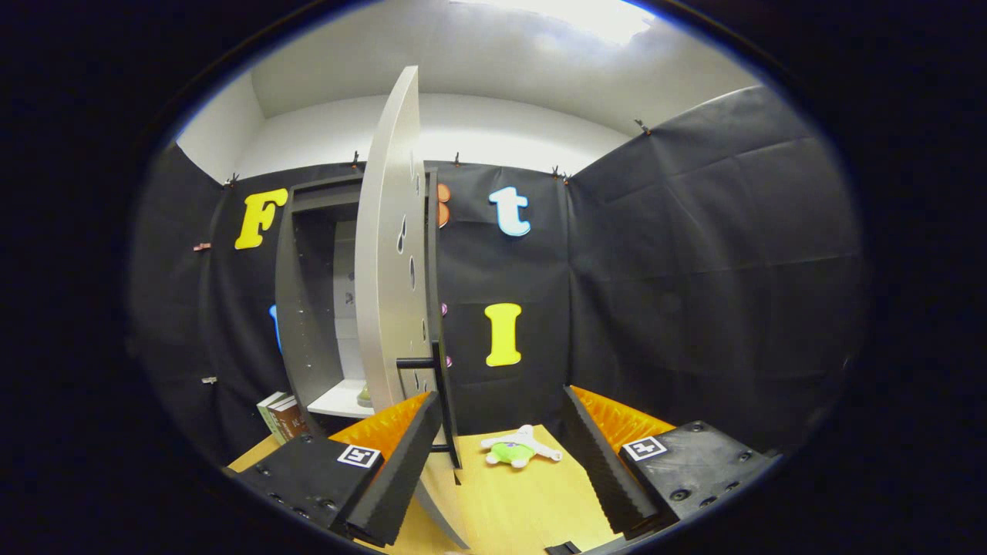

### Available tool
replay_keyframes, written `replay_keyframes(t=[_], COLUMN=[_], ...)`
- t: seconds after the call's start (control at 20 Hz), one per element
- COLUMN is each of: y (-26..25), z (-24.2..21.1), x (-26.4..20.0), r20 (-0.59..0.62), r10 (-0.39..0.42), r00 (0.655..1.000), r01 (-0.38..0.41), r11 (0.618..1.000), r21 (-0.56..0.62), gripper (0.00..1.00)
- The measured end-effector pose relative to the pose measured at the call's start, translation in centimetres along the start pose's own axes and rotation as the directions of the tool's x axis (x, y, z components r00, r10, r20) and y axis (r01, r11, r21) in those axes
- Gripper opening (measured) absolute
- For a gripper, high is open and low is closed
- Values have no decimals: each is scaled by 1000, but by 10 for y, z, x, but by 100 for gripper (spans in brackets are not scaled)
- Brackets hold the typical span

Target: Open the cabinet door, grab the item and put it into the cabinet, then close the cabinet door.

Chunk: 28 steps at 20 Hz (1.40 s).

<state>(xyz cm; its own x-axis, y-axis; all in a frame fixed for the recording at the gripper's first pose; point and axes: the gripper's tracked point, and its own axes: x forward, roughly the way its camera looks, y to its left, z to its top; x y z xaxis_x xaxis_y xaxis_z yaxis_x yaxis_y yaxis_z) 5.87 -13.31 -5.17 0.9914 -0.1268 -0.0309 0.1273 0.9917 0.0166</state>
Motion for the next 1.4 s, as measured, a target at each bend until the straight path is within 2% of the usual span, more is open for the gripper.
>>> replay_keyframes(t=[0.2, 0.35, 0.5, 0.9, 1.1, 1.4], y=[16, 25, 48, 158, 229, 245], z=[-7, -10, -10, -22, -30, -32], x=[7, 9, 6, 11, 9, 2], r20=[-31, -38, -31, -27, -19, -14], r10=[95, 122, 133, 156, 243, 214], r00=[995, 992, 991, 987, 970, 977], r01=[-93, -118, -130, -153, -241, -212], r11=[994, 988, 988, 986, 967, 974], r21=[54, 101, 81, 72, 82, 78], gripper=[96, 96, 96, 96, 96, 98])
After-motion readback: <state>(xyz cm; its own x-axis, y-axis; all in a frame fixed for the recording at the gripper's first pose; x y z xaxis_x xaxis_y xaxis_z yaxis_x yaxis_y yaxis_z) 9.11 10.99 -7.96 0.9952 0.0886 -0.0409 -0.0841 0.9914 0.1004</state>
